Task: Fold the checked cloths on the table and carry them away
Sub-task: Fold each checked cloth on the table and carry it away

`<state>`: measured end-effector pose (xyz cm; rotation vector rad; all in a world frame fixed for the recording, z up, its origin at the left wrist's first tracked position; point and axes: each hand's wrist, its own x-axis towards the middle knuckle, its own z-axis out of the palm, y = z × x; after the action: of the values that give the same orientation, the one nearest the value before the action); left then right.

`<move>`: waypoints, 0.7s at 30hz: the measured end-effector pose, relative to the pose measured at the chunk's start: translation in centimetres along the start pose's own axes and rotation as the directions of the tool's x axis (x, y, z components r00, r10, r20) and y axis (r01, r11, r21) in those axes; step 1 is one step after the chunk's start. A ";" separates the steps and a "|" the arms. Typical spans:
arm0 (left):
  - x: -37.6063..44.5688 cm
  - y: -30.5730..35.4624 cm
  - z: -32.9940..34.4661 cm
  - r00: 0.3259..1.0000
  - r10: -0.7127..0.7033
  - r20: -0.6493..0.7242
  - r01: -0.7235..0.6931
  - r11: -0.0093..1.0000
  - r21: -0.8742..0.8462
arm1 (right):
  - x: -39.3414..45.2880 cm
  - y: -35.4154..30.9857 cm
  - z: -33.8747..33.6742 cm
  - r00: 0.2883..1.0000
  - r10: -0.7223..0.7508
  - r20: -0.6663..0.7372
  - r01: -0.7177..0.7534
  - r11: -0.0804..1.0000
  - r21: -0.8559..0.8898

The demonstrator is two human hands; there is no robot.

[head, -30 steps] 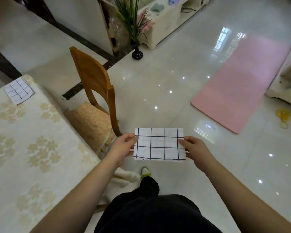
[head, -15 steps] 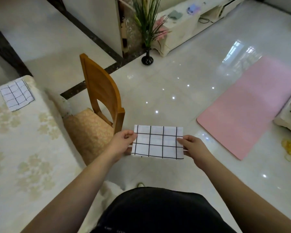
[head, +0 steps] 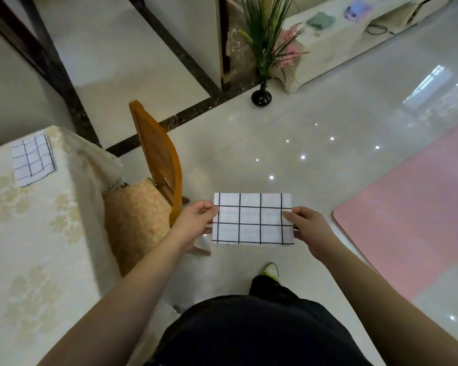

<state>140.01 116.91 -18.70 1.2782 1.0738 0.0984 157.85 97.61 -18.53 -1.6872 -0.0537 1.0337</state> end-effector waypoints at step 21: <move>13.7 9.5 0.5 0.977 -0.017 -0.213 -0.017 0.988 -0.156 | 18.9 -14.8 1.6 0.981 -0.004 0.193 0.034 0.988 -0.152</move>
<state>152.37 128.06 -19.22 1.1433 1.2253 0.3208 175.09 114.37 -18.02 -1.7165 -0.2824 1.2010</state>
